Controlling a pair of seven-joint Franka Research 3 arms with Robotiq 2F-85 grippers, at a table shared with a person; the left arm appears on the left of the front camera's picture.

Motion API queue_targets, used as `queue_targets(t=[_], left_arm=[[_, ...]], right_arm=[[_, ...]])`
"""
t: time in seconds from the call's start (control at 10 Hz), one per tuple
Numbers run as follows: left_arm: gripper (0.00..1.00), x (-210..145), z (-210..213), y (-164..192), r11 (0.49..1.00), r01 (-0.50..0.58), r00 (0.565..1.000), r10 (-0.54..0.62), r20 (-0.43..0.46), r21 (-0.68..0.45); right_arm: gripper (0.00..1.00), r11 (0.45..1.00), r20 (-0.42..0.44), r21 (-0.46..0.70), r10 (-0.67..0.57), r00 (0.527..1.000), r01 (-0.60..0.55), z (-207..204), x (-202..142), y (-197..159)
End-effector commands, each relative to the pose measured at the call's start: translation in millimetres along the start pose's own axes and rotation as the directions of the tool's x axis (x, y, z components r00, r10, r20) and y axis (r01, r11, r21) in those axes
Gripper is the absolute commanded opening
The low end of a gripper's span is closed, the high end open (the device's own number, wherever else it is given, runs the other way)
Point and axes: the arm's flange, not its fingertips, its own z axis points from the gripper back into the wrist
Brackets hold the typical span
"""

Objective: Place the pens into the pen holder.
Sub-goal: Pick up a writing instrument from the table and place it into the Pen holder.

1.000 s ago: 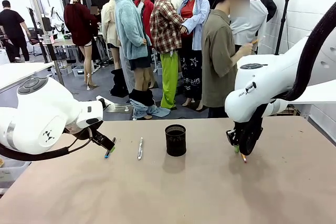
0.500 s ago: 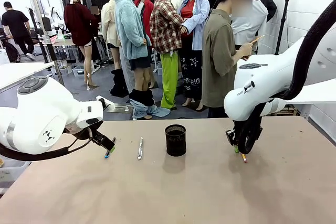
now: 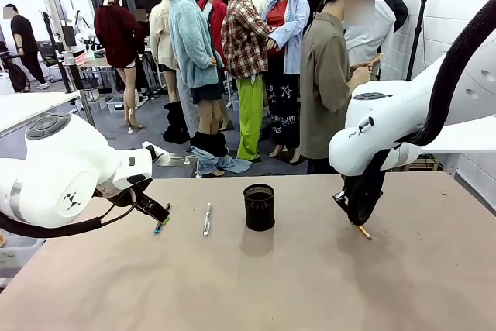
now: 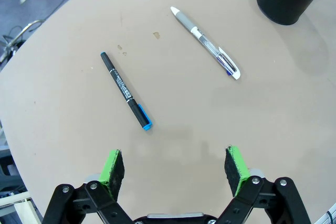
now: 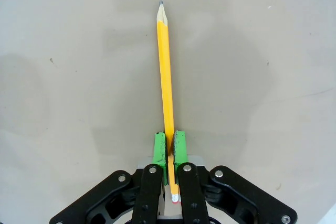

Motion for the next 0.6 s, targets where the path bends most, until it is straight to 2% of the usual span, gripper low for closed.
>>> queue_targets(t=[0.0,0.2,0.3,0.5], left_arm=[[1.00,-0.2,0.4,1.2,1.000,-0.003,1.000,0.003,0.001,0.000],[1.00,-0.2,0.4,1.2,1.000,-0.003,1.000,0.003,0.001,0.000],[1.00,-0.2,0.4,1.2,1.000,-0.003,1.000,0.003,0.001,0.000],[1.00,-0.2,0.4,1.2,1.000,-0.003,1.000,0.003,0.001,0.000]], right_arm=[[0.00,0.999,-0.033,0.047,0.021,0.999,-0.019,-2.9,1.9,-4.0],[0.00,0.998,-0.027,0.045,0.038,0.999,-0.037,6.0,-4.5,-2.4],[0.00,0.997,0.007,0.038,0.064,0.998,-0.064,22.0,-17.8,-0.1],[0.00,0.950,0.184,0.170,0.229,0.956,-0.260,62.9,-49.8,5.7]])
